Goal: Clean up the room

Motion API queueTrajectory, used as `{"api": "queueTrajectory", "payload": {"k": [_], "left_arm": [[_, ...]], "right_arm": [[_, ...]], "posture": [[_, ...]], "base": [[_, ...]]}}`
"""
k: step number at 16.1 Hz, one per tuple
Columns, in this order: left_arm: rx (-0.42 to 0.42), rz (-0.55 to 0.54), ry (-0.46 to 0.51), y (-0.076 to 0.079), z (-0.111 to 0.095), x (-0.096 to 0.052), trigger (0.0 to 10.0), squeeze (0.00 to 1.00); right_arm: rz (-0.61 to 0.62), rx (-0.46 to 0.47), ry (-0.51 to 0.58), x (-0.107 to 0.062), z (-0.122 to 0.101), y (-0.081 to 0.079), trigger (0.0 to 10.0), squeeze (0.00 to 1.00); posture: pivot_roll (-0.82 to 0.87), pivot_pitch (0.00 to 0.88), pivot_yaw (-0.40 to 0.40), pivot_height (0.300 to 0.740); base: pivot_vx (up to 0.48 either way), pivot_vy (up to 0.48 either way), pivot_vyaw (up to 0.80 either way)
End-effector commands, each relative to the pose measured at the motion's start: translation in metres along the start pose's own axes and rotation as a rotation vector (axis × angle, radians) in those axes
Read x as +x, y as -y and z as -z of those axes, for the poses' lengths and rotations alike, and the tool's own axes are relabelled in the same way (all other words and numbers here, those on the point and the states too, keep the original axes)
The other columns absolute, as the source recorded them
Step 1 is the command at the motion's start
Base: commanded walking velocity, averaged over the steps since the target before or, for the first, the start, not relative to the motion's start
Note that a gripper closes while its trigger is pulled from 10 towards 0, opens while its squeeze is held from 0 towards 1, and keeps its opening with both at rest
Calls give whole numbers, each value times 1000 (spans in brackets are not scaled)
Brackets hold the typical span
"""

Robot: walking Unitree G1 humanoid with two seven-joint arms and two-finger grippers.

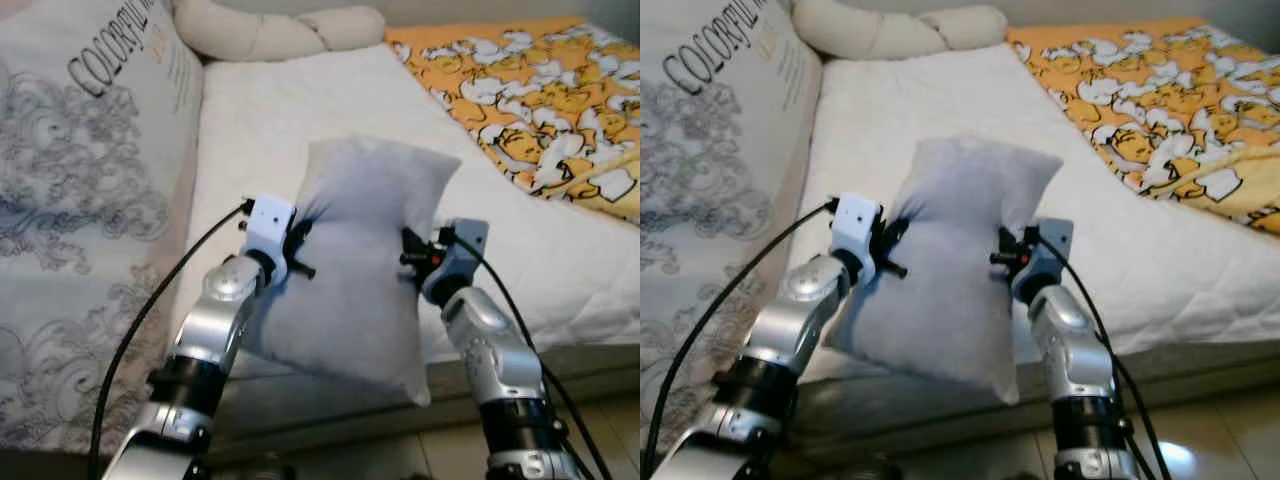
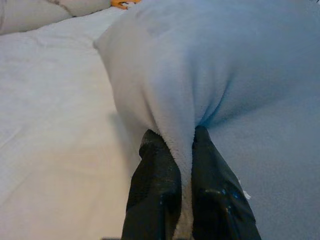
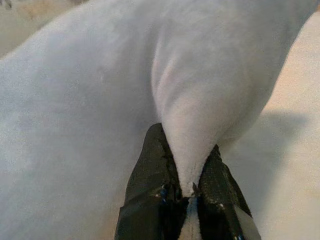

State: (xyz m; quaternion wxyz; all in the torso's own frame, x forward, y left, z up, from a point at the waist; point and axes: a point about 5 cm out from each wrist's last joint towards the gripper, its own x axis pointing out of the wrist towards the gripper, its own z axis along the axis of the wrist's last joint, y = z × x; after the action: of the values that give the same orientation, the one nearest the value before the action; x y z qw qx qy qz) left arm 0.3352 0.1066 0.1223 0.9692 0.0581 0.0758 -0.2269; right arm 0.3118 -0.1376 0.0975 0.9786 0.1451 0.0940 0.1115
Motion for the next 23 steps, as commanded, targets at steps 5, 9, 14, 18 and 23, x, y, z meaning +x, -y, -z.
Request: {"api": "queueTrajectory", "payload": {"k": [5,9,14,18,23], "left_arm": [[0,-48,71,-16,-13,-5,10000,0],[0,-48,72,-16,-14,-5,10000,0],[-5,-55,73,-17,-15,-4,10000,0],[-5,-62,77,-18,-15,-4,10000,0],[-5,-72,77,-21,-16,-4,10000,0]], "right_arm": [[-38,9,9,5,-7,-5,10000,0],[-36,3,8,5,-7,-5,10000,0],[-41,-25,0,6,-6,-5,10000,0],[-94,-61,-27,7,-3,-12,10000,0],[-127,-69,-35,8,-2,-15,10000,0]], "posture": [[73,0,52,740],[73,0,56,740],[70,0,59,740],[73,0,55,740],[80,0,49,740]], "base": [[0,0,0],[128,0,0],[277,0,0],[301,0,750],[306,0,683]]}}
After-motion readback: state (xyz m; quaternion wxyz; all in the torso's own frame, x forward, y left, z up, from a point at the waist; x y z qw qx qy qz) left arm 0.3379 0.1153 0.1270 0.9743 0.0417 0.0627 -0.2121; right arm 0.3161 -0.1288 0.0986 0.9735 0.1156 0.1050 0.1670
